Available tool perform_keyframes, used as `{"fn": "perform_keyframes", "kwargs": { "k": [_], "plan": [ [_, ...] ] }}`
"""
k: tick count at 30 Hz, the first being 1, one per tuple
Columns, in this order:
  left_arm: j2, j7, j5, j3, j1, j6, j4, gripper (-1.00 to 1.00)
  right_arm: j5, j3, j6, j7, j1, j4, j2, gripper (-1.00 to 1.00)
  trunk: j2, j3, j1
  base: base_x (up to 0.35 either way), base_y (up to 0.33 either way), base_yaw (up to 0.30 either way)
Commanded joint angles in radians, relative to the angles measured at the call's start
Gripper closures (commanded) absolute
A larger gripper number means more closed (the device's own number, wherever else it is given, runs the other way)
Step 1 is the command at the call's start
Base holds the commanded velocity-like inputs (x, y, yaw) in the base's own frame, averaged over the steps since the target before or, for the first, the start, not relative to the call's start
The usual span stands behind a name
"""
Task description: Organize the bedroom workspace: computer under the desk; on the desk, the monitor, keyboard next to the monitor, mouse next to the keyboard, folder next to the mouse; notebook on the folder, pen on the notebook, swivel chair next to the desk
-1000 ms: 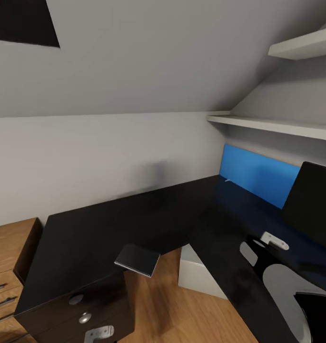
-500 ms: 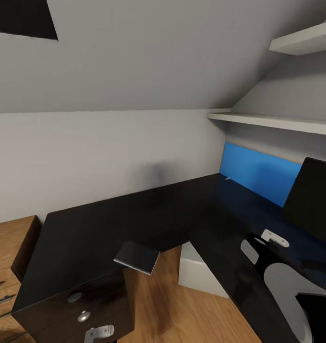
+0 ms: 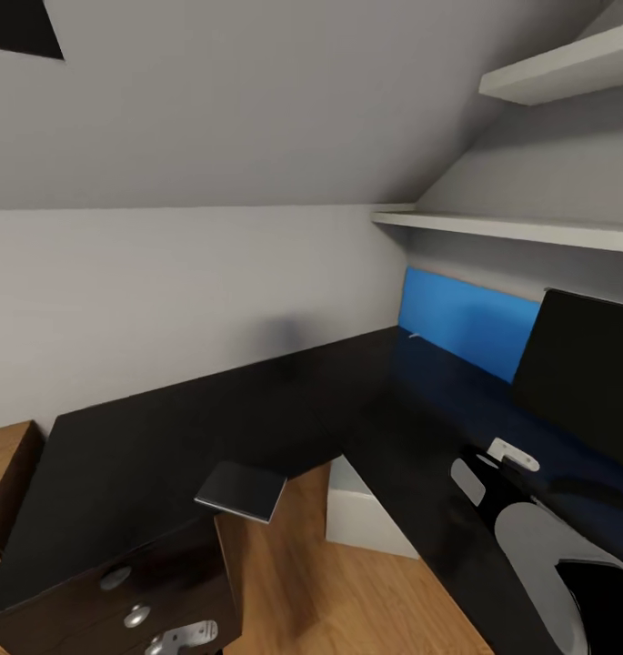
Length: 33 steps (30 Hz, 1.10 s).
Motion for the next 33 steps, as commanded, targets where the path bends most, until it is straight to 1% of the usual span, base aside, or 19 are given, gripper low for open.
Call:
{"fn": "perform_keyframes", "kwargs": {
  "k": [1,5,7,9,13,16,18,20,22,23,26,30,33],
  "plan": [
    [0.001,0.008,0.006,-0.004,-0.001,0.001,-0.002,-1.0,-0.01,-0.001,-0.007,0.001,-0.001,-0.001,0.0,1.0,-0.001,-0.001,0.0,0.0,0.0,-0.251],
    [0.002,0.008,0.006,-0.003,-0.001,0.001,-0.002,-1.0,-0.008,0.0,-0.007,0.019,-0.001,0.001,0.0,1.0,-0.001,0.001,0.0,0.0,0.0,-0.251],
    [0.002,0.008,0.005,-0.003,-0.001,0.001,-0.002,-1.0,-0.007,0.0,-0.006,0.05,0.0,0.001,-0.001,1.0,-0.001,0.001,0.0,0.0,0.0,-0.192],
    [0.003,0.008,0.006,-0.003,-0.001,0.001,-0.002,-1.0,-0.005,0.0,-0.006,0.083,0.001,0.001,-0.002,1.0,-0.001,0.001,0.0,0.0,0.0,-0.06],
    [0.003,0.008,0.006,-0.003,-0.001,0.001,-0.002,-1.0,-0.002,0.001,-0.006,0.1,0.001,0.0,-0.004,1.0,-0.001,0.001,0.0,0.0,0.0,-0.016],
    [0.003,0.008,0.006,-0.003,-0.001,0.001,-0.002,-1.0,-0.001,0.002,-0.006,0.147,0.002,0.001,-0.008,1.0,-0.001,0.001,0.0,0.0,0.0,-0.003],
    [0.003,0.008,0.006,-0.003,-0.001,0.001,-0.002,-1.0,-0.001,0.002,-0.004,0.186,0.002,0.001,-0.022,1.0,-0.001,0.001,0.0,0.0,0.0,-0.001],
    [0.005,0.008,0.006,0.0,-0.001,0.001,-0.002,-1.0,-0.003,0.002,-0.001,0.221,0.003,0.004,-0.045,1.0,-0.001,0.001,0.0,0.0,0.0,0.0],
    [0.007,0.008,0.006,0.003,-0.001,0.001,-0.001,-1.0,-0.005,0.002,0.0,0.239,0.003,0.018,-0.061,1.0,-0.001,0.001,0.0,0.0,0.0,0.0],
    [0.008,0.008,0.006,0.009,-0.001,0.001,-0.001,-1.0,-0.006,0.002,0.001,0.26,0.003,0.034,-0.072,1.0,-0.001,0.001,0.0,0.0,0.0,0.0],
    [0.009,0.008,0.006,0.014,-0.001,0.001,-0.001,-1.0,-0.006,0.002,0.016,0.283,0.003,0.042,-0.078,1.0,-0.001,0.001,0.0,0.0,0.0,0.0],
    [0.009,0.008,0.006,0.017,-0.001,0.001,-0.001,-1.0,-0.011,0.0,0.083,0.292,0.003,0.045,-0.084,1.0,-0.001,0.001,0.0,0.0,0.0,0.0],
    [0.009,0.008,0.006,0.019,-0.001,0.001,0.0,-1.0,-0.014,-0.002,0.137,0.295,0.003,0.045,-0.099,1.0,-0.001,0.001,0.0,0.0,0.0,0.0]
  ]
}}
